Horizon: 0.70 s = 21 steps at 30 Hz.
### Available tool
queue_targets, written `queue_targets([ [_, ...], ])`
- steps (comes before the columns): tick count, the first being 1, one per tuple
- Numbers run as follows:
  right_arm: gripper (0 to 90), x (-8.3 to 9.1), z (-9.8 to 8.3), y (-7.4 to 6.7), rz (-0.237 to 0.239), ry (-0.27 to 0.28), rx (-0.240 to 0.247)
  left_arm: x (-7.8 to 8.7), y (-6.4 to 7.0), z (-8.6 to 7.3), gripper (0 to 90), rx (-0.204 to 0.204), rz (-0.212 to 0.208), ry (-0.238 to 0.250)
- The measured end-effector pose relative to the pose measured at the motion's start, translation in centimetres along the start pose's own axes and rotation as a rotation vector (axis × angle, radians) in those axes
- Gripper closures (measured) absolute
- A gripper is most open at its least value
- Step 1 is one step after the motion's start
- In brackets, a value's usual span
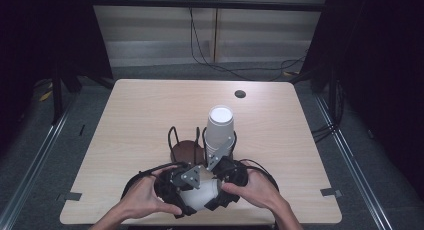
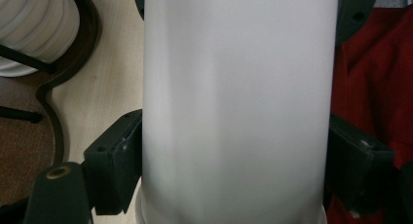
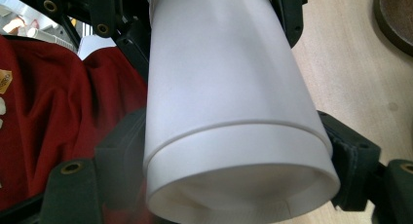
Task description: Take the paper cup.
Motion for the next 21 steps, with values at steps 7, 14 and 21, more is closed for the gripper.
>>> queue_targets([
  [7, 24.5, 0.2, 0.1, -0.1, -0.003, 0.009, 0.002, 0.2, -0.1, -0.1, 16.7, -0.004, -0.008, 0.025],
  [14, 24.3, 0.6, 0.0, 0.0, -0.005, 0.015, -0.017, 0.4, -0.4, -0.1, 13.6, -0.005, -0.019, 0.075],
  [21, 24.2, 0.4, 0.2, 0.0, -0.01, 0.014, -0.007, 0.7, -1.2, -0.7, 13.9, 0.034, -0.079, 0.145],
])
Point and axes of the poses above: each handheld gripper's, and its own axes: x roughly backward along the jaws, z roughly out of its top, y roughly to its right, the point moved 4 cm from there along -x, roughly forward along the jaws, and after that the axes turned 4 degrees about -y, right-handed, at the moved point
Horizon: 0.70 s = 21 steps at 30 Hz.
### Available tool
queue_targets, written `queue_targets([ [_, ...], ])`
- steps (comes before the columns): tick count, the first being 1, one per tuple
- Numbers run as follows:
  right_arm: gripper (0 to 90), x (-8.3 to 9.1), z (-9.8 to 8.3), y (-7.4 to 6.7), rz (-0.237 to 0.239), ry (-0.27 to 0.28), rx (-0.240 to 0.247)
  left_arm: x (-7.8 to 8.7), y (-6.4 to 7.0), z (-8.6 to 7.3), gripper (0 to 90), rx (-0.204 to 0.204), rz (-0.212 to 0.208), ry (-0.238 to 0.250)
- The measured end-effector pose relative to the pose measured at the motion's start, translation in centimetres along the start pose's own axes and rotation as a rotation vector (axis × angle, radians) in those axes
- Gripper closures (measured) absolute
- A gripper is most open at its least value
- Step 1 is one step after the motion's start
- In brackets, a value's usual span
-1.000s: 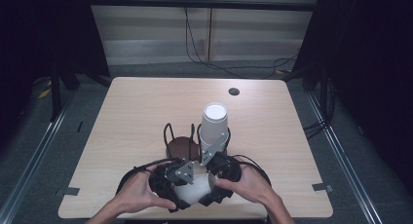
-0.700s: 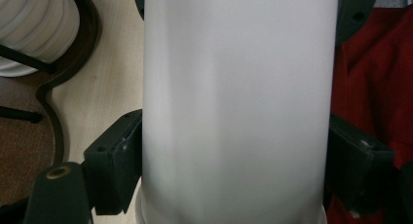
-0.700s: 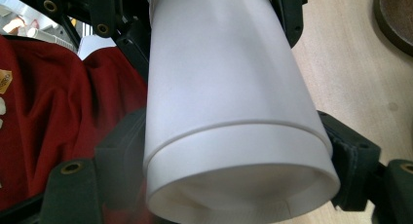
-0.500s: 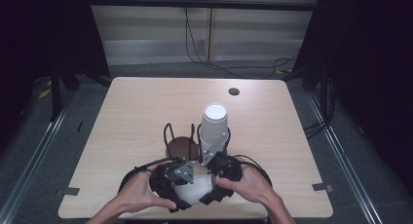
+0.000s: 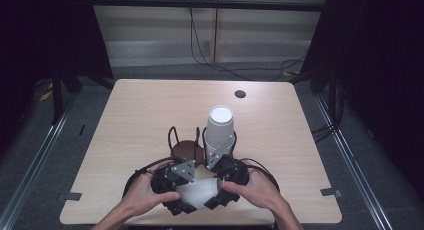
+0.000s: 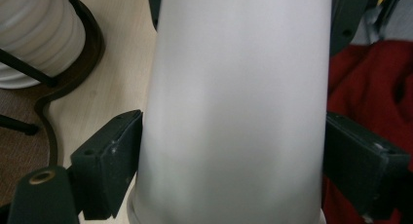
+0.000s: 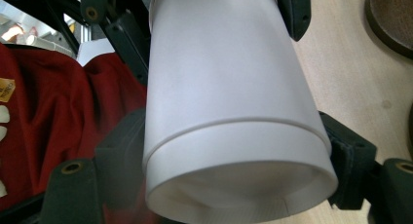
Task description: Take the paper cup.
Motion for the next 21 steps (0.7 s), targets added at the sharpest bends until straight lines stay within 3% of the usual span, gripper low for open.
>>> queue_targets([
  [5, 24.2, 0.0, 0.0, 0.0, -0.012, 0.008, -0.01, 0.4, 0.0, -0.1, 13.7, -0.043, 0.033, 0.015],
  [6, 24.2, 0.0, 0.0, 0.1, -0.014, 0.009, -0.012, 0.6, 0.0, -0.1, 13.5, -0.062, 0.049, 0.036],
  [9, 24.2, 0.2, -0.1, 0.1, -0.017, 0.007, -0.017, 0.8, 0.1, -0.1, 13.5, -0.07, 0.057, 0.056],
  [12, 24.2, 0.3, -0.2, 0.1, -0.026, 0.023, -0.012, 1.1, 0.1, 0.0, 13.6, -0.071, 0.079, 0.078],
  [21, 24.2, 0.5, -0.3, 0.1, -0.037, 0.024, -0.017, 2.0, -0.3, -0.2, 15.1, -0.044, 0.062, 0.151],
])
Point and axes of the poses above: each handheld gripper's, and its own axes: x roughly backward along the jaws, z roughly out of its top, y roughly to its right, the point moved 4 cm from there along -x, roughly forward along the jaws, and after that the axes turned 4 degrees about -y, right-handed, at the moved point
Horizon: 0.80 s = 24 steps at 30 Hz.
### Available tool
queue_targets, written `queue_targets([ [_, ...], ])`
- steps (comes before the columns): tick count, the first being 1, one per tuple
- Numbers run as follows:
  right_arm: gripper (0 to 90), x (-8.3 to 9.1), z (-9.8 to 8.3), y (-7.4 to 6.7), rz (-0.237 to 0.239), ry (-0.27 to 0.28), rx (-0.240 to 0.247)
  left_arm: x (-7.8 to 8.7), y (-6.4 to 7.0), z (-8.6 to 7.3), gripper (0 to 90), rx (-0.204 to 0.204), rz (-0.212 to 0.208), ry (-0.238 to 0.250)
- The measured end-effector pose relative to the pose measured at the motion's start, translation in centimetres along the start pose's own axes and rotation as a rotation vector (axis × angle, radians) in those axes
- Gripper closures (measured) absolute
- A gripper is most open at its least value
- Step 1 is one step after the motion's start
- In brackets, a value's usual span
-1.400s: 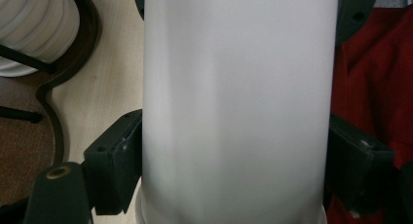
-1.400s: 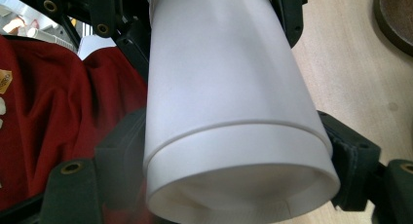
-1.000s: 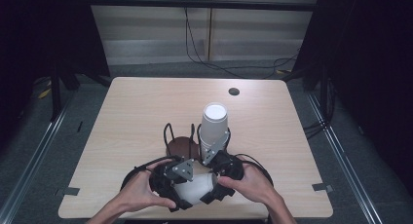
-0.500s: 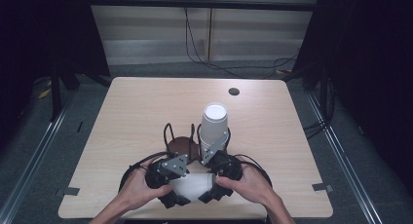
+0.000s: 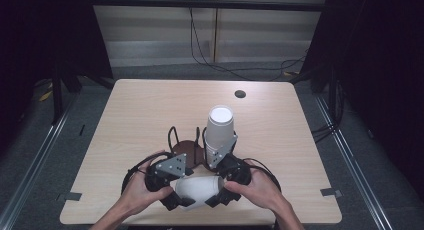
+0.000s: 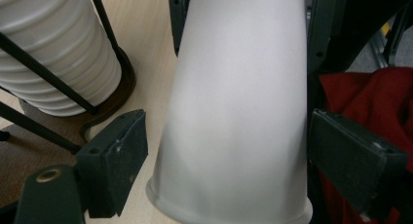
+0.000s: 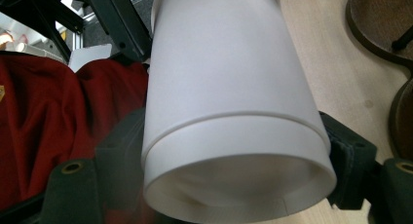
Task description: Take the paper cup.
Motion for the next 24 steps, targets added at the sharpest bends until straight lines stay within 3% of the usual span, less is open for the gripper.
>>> queue_targets([
  [8, 24.4, 0.0, -0.5, 0.6, 0.018, 0.009, -0.027, 1.3, -0.6, -0.1, 15.6, 0.047, 0.017, 0.103],
  [12, 24.4, 0.5, -0.8, 0.8, -0.004, 0.041, -0.026, 2.2, -0.7, -0.1, 15.8, 0.072, 0.053, 0.154],
  [14, 24.4, 0.8, -0.9, 0.9, -0.013, 0.051, -0.031, 2.5, -0.8, -0.2, 15.7, 0.083, 0.045, 0.177],
  [24, 24.3, 1.6, -1.2, 1.5, -0.039, 0.132, -0.048, 3.0, -1.0, -0.6, 15.8, 0.121, 0.057, 0.232],
])
Point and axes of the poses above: each handheld gripper's, and its own axes: x roughly backward along the jaws, z roughly out of its top, y roughly to its right, the point moved 4 cm from there along -x, roughly forward along the jaws, and after that the axes turned 4 degrees about -y, right-handed, at the moved point
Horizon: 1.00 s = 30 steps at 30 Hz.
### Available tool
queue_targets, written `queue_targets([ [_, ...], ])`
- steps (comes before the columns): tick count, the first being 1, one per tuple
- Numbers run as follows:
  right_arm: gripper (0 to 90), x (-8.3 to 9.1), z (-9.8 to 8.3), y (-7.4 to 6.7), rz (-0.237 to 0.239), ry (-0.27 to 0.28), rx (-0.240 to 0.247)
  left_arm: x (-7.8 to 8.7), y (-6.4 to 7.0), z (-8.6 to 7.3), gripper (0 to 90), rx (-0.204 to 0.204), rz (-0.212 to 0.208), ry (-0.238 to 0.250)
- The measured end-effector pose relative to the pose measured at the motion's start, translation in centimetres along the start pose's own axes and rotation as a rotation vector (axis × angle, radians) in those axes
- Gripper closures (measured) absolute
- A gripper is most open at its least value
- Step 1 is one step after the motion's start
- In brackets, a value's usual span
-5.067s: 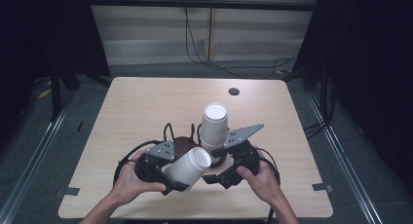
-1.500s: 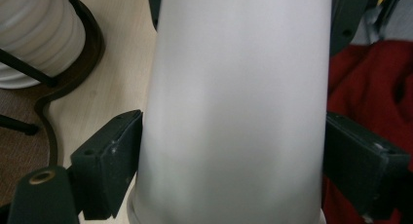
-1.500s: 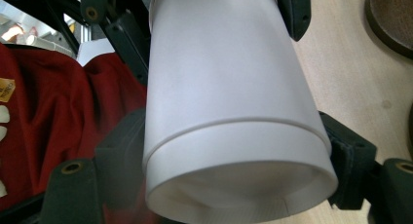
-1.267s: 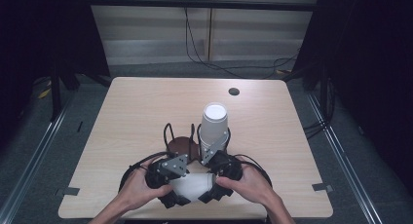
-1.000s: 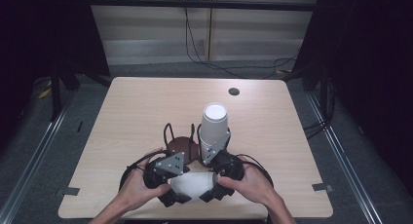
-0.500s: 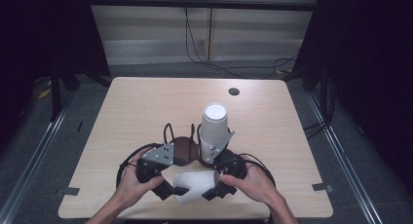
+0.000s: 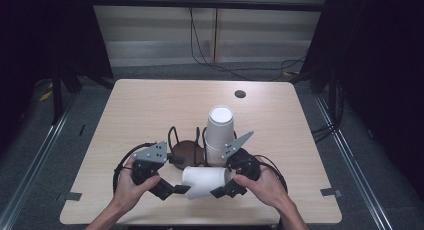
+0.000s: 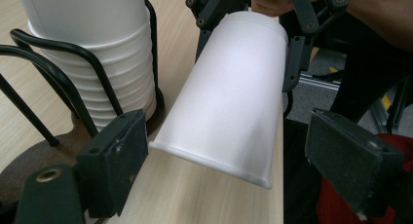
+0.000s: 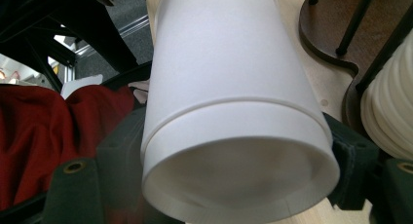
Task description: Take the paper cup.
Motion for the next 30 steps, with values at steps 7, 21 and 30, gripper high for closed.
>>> queue_targets([
  [7, 24.4, 0.8, -0.2, 0.5, -0.019, 0.061, -0.018, 0.5, -0.1, -0.2, 15.7, 0.015, 0.006, 0.043],
  [21, 24.5, 2.3, -0.2, 0.7, -0.012, 0.208, -0.022, 1.6, -0.8, -0.4, 15.7, 0.071, 0.019, 0.143],
  [30, 24.4, 3.0, -0.1, 0.6, 0.01, 0.29, -0.014, 1.4, -0.9, -0.7, 15.7, 0.098, -0.007, 0.171],
])
Point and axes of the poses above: each handheld gripper's, and its own axes: x roughly backward along the jaws, z roughly out of its top, y roughly to its right, the point moved 4 cm from there along -x, roughly forward along the jaws, and after that the axes turned 4 degrees about -y, right-handed, at the moved point
